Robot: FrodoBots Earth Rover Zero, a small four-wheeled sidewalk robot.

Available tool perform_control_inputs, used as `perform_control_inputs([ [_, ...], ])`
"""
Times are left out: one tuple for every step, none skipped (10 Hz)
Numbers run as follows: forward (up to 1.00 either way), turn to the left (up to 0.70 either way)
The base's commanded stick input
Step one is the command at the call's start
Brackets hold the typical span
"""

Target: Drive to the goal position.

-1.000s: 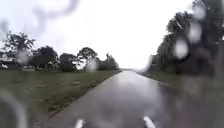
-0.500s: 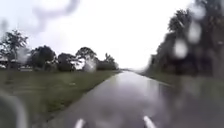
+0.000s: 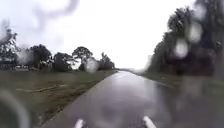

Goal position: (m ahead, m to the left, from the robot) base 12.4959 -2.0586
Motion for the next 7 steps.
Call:
perform_control_inputs([
  [0.85, -0.25],
  [0.85, -0.16],
  [0.85, -0.04],
  [0.85, 0.0],
  [0.85, 0.0],
  [0.85, 0.0],
  [0.85, 0.0],
])
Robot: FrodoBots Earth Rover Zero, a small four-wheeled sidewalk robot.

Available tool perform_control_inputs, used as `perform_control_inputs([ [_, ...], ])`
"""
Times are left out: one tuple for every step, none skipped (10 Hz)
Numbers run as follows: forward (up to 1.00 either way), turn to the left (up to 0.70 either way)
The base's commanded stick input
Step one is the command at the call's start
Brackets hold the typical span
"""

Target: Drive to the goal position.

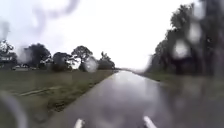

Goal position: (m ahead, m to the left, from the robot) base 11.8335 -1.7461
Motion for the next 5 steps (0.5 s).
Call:
perform_control_inputs([
  [0.85, 0.0],
  [0.85, 0.0],
  [0.85, 0.0],
  [0.85, 0.0],
  [0.85, 0.0],
])
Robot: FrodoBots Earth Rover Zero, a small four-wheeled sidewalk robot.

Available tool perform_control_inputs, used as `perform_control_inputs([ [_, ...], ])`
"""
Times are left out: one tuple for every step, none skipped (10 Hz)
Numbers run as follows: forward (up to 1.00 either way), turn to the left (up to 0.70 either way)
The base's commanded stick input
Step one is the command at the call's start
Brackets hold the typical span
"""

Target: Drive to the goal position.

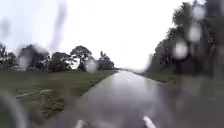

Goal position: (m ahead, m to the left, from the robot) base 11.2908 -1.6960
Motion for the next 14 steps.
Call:
perform_control_inputs([
  [0.85, 0.0],
  [0.85, 0.0],
  [0.85, 0.0],
  [0.85, 0.0],
  [0.85, 0.0],
  [0.85, 0.0],
  [0.85, 0.0],
  [0.85, 0.0],
  [0.85, 0.0],
  [0.85, 0.0],
  [0.85, 0.0],
  [0.85, 0.0],
  [0.85, -0.09],
  [0.85, -0.34],
])
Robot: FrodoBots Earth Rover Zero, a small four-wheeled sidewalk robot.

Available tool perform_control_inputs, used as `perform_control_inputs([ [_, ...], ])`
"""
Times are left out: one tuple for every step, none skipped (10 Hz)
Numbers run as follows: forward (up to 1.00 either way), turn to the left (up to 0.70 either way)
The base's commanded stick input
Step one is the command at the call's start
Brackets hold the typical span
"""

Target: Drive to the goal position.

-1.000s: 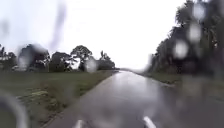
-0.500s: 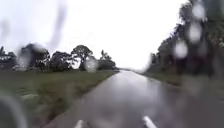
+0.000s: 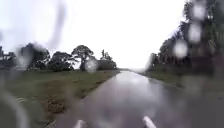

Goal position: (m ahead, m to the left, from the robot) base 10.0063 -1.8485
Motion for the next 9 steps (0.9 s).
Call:
perform_control_inputs([
  [0.85, -0.1],
  [0.85, 0.0],
  [0.85, 0.0],
  [0.85, 0.0],
  [0.85, 0.0],
  [0.85, 0.0],
  [0.85, -0.15],
  [0.85, -0.28],
  [0.85, -0.12],
])
